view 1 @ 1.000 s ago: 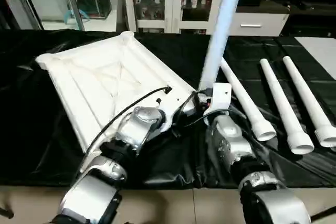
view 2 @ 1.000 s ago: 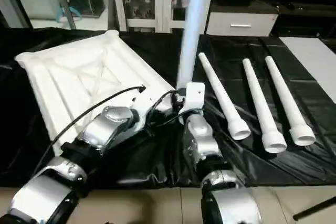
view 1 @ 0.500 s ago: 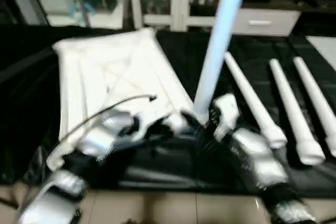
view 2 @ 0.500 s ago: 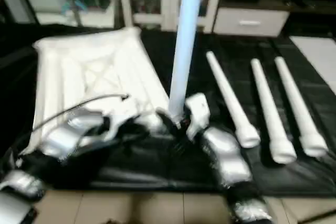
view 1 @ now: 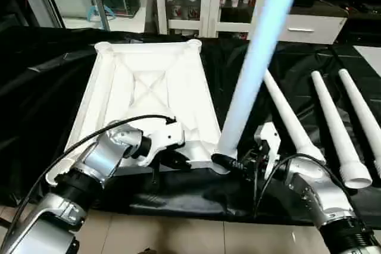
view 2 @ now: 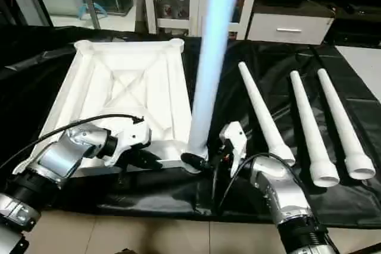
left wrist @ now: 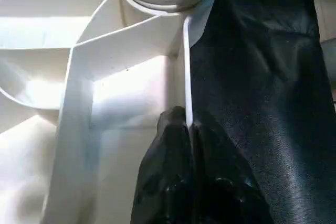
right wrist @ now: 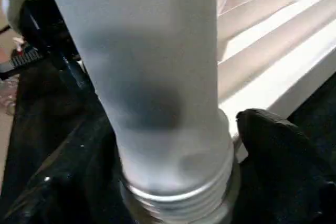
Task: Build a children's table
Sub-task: Rotate leg to tighten
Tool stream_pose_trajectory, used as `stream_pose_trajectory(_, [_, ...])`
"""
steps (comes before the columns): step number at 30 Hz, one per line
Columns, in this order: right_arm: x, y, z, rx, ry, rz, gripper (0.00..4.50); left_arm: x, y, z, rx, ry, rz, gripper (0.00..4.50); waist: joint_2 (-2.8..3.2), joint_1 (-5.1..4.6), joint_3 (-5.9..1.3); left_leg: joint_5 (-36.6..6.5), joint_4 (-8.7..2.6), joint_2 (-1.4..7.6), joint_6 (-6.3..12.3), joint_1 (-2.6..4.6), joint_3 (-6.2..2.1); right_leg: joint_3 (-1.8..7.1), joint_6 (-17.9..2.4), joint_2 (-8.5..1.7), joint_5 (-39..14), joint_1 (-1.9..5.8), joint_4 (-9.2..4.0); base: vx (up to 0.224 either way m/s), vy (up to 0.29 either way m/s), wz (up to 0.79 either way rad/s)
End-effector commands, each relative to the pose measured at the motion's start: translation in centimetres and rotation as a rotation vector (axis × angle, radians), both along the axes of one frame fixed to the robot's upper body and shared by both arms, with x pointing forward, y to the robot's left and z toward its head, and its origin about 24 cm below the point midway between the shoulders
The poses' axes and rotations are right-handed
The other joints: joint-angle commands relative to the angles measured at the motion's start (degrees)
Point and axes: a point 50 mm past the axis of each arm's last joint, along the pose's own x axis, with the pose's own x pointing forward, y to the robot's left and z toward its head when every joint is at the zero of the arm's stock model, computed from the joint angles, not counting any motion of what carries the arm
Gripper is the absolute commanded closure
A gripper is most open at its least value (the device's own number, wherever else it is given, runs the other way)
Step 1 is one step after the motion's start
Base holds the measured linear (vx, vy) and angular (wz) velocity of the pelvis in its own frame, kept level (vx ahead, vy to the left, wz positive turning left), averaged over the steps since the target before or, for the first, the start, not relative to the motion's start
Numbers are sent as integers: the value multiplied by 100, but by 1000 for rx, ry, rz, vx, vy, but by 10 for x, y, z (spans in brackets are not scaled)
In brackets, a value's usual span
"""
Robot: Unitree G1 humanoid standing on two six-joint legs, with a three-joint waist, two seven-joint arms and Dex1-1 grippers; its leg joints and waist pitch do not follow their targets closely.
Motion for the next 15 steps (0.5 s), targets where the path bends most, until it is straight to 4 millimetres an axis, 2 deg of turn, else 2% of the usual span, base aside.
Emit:
stream_pose_trajectory(1, [4,-1,9,1,-26,6,110,-12,-4,-10,38,73,-80,450,-17,-5,-376,-1375,-413,352,164,89,-144,295,-1310,-316,-1026,253,-284,0,0,0])
stream_pose_trajectory(2, [3,0,9,0,-24,10,110,-12,-3,-10,39,74,-81,450,-21,-6,-376,-1331,-410,352,185,84,-142,294,-1322,-316,-987,255,-279,0,0,0])
stream_pose_trajectory(4, [2,0,7,-2,-14,25,139,-12,-2,-10,43,78,-82,450,-23,1,-369,-1304,-409,351,215,76,-142,290,-1329,-321,-1026,261,-283,0,0,0])
stream_pose_trajectory(7, [1,0,6,-3,-7,31,157,-13,-1,-10,48,84,-88,450,-11,2,-361,-1451,-419,356,165,87,-147,290,-1273,-326,-1295,253,-310,0,0,0])
stream_pose_trajectory(10, [0,0,4,-15,11,26,176,-15,0,-10,56,90,-98,450,-7,-3,-363,-1493,-428,359,117,95,-154,291,-1243,-315,-1314,251,-308,0,0,0])
stream_pose_trajectory(13, [7,0,-4,-80,1,-71,178,-11,-1,-12,54,67,-55,450,-6,-18,-354,-1519,-434,351,68,85,-155,292,-1240,-321,-1330,246,-313,0,0,0])
stream_pose_trajectory(15, [18,0,-10,-119,-10,-215,178,-1,-7,-14,37,12,39,450,4,-48,-336,-1673,-438,336,-47,91,-158,292,-1205,-339,-1593,216,-346,0,0,0])
